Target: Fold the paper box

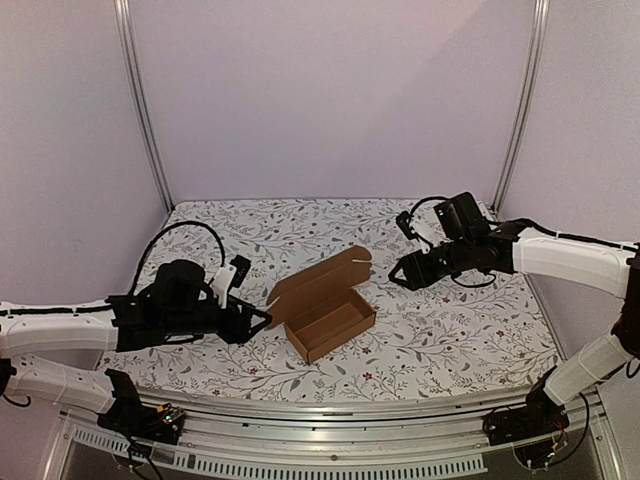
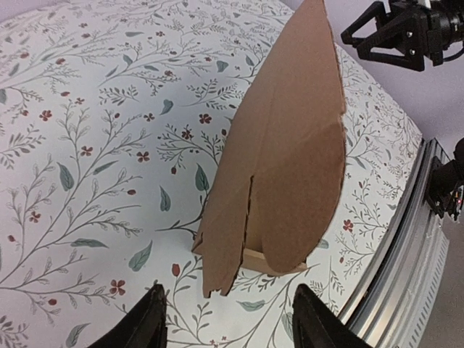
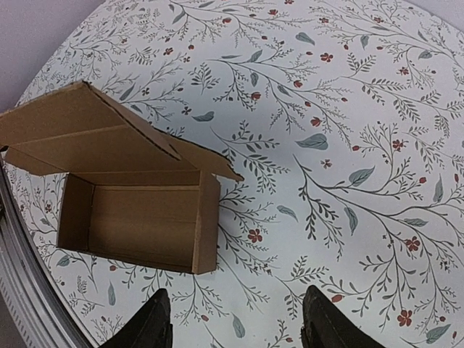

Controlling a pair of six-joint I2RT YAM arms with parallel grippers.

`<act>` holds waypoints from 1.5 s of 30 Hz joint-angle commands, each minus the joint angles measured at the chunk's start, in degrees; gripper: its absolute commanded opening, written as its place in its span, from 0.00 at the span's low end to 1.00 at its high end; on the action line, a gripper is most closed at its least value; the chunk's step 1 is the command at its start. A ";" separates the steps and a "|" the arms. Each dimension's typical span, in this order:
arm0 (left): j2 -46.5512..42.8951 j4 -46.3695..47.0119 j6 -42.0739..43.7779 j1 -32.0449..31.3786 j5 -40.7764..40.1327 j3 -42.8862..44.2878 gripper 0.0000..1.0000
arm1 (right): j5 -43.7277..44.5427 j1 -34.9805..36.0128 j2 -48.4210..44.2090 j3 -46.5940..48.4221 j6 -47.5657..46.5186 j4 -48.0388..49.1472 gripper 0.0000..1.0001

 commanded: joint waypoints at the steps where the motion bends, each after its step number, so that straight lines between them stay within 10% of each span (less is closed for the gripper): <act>1: 0.77 6.31 3.48 -0.97 -1.04 -1.38 0.55 | -1.75 -0.52 0.22 -1.59 0.01 1.51 0.60; 45: 6.07 7.13 7.43 -0.97 0.35 1.46 0.00 | -5.02 -0.51 -1.37 -1.18 -2.53 2.52 0.62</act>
